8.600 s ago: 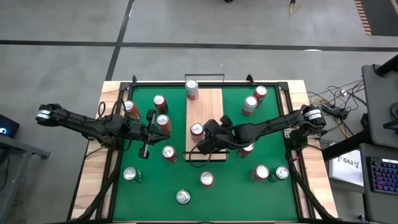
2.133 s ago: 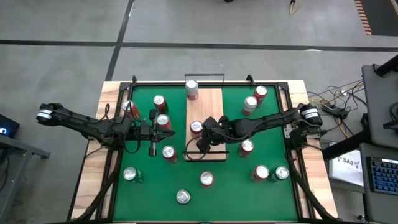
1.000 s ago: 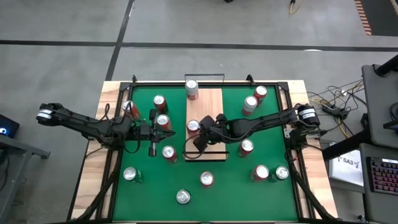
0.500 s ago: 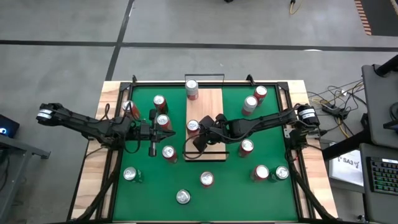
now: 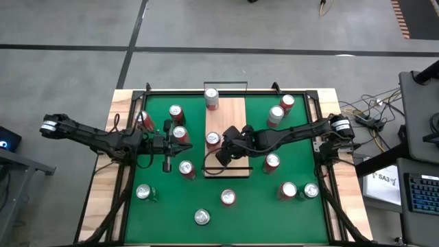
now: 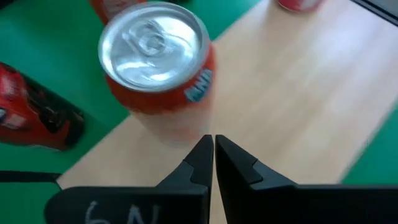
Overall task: Place canned beverage on shelf
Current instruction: Put the green soda can on the shelf
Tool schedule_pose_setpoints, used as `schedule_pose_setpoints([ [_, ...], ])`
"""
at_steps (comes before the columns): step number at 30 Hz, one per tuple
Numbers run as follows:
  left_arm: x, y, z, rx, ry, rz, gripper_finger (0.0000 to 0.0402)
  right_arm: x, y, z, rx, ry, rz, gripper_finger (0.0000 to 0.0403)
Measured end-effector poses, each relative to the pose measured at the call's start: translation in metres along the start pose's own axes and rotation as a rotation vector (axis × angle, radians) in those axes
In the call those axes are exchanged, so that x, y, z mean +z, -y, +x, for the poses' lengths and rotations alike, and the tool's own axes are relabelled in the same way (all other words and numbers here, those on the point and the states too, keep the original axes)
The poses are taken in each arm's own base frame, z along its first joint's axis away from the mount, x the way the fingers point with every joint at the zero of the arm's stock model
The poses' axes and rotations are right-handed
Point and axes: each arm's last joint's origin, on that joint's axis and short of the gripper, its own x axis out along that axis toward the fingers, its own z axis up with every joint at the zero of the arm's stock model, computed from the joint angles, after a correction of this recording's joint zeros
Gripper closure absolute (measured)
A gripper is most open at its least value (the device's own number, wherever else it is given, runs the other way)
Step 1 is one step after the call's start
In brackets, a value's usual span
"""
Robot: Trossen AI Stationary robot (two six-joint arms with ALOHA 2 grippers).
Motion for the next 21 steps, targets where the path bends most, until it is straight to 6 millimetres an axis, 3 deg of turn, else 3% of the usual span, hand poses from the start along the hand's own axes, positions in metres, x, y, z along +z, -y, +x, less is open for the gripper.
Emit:
schedule_pose_setpoints([
  [12, 0.001, 0.000, -0.001, 0.001, 0.007, -0.011, 0.0402, 0.013, 0.009, -0.025, -0.098, -0.086, 0.045, 0.0394],
  [21, 0.002, -0.001, -0.002, 0.002, 0.011, -0.015, 0.0402, 0.030, 0.006, -0.044, -0.073, -0.071, 0.059, 0.0394],
])
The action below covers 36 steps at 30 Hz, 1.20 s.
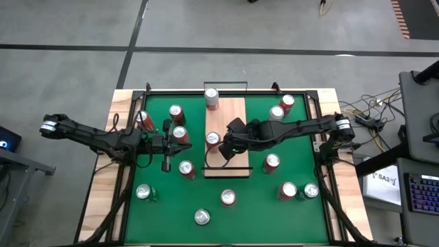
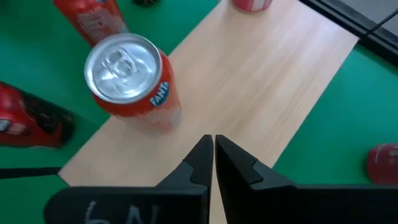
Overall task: Place canned beverage on shelf
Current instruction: Put the green soda can on the shelf
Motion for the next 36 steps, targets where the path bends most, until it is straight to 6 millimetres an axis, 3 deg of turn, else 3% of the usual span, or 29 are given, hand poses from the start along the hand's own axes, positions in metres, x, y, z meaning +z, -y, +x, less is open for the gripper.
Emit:
schedule_pose_setpoints([
  [7, 0.000, 0.000, 0.000, 0.000, 0.001, -0.002, 0.0402, 0.009, -0.010, -0.023, 0.105, 0.012, 0.005, 0.0394],
  [17, 0.000, 0.000, 0.000, -0.004, 0.001, -0.010, 0.0402, 0.017, -0.029, -0.072, 0.308, 0.039, -0.024, 0.0394],
  [22, 0.000, 0.000, 0.000, -0.006, 0.002, -0.022, 0.0402, 0.005, -0.037, -0.087, 0.418, -0.064, -0.057, 0.0394],
  [27, 0.000, 0.000, 0.000, -0.006, 0.002, -0.022, 0.0402, -0.014, -0.040, -0.099, 0.428, -0.229, 0.020, 0.0394],
  [36, 0.000, 0.000, 0.000, -0.005, 0.002, -0.031, 0.0402, -0.048, -0.025, -0.107, 0.174, -0.505, 0.180, 0.0394],
])
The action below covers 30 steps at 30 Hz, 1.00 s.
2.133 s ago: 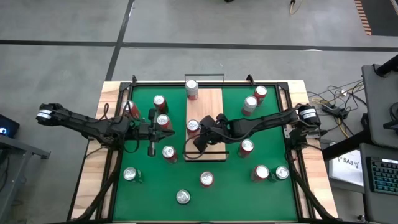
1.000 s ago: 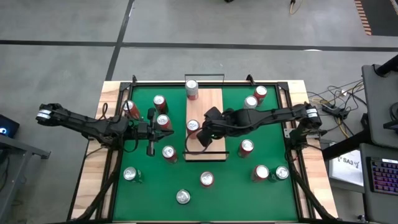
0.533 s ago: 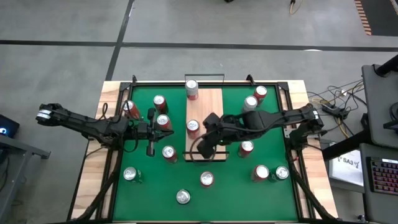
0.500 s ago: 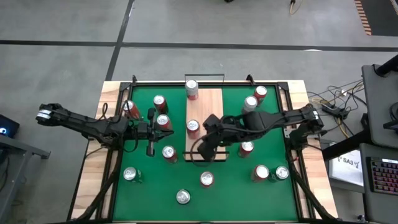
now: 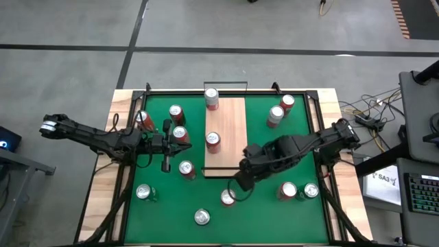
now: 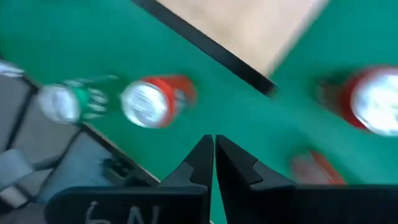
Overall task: Place canned beverage on shelf
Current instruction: Put the green soda can on the shelf
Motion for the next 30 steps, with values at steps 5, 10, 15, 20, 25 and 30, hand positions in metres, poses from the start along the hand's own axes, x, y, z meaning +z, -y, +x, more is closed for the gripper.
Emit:
schedule_pose_setpoints([
  [5, 0.000, 0.000, 0.000, 0.004, 0.000, 0.000, 0.0402, -0.004, 0.004, 0.005, -0.060, -0.018, -0.080, 0.0394],
  [10, 0.000, 0.000, 0.000, 0.004, 0.000, 0.000, 0.0402, -0.003, 0.006, 0.008, -0.087, 0.014, -0.072, 0.0394],
  [15, 0.000, 0.000, 0.000, 0.004, 0.000, -0.001, 0.0402, -0.008, 0.010, 0.007, -0.142, -0.016, -0.027, 0.0376],
  [20, 0.000, 0.000, 0.000, 0.004, 0.000, -0.001, 0.0402, -0.013, 0.010, 0.006, -0.141, -0.015, -0.053, 0.0327],
  [25, 0.000, 0.000, 0.000, 0.004, 0.000, -0.001, 0.0402, -0.015, 0.011, 0.011, -0.173, 0.020, -0.199, 0.0296],
  [30, 0.000, 0.000, 0.000, 0.003, 0.000, 0.000, 0.0402, -0.024, 0.022, 0.019, -0.197, -0.112, -0.067, 0.0318],
])
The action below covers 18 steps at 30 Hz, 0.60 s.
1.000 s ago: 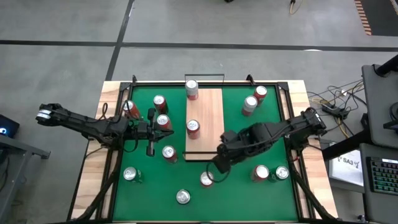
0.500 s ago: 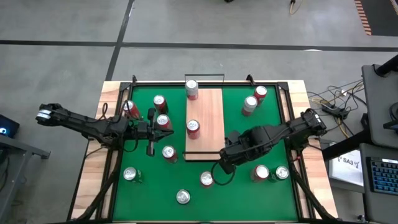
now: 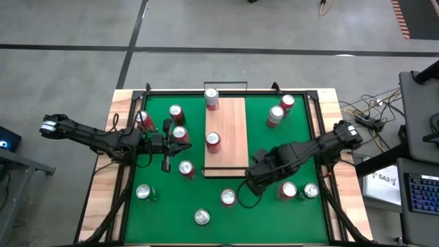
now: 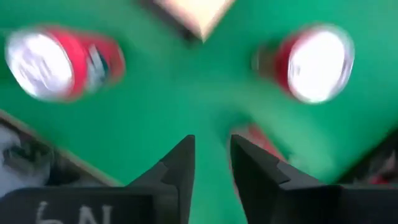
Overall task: Place canned beverage on shelf
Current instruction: Put the green soda can on the shelf
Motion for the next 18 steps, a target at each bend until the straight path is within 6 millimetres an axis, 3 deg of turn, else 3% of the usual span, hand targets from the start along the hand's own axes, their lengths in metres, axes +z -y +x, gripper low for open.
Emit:
schedule_pose_setpoints([
  [5, 0.000, 0.000, 0.000, 0.000, -0.001, 0.000, 0.0402, -0.022, 0.027, 0.000, -0.017, -0.072, 0.036, 0.0368],
  [8, 0.000, 0.000, 0.000, 0.000, -0.002, 0.000, 0.0402, -0.040, 0.054, -0.005, -0.010, -0.076, 0.109, 0.0389],
  [13, 0.000, 0.000, 0.000, -0.001, -0.001, 0.000, 0.0402, -0.075, 0.113, -0.011, 0.020, -0.063, 0.377, 0.0393],
  [18, 0.000, 0.000, 0.000, -0.001, -0.001, 0.000, 0.0402, -0.101, 0.135, 0.002, 0.141, -0.119, 0.519, 0.0375],
])
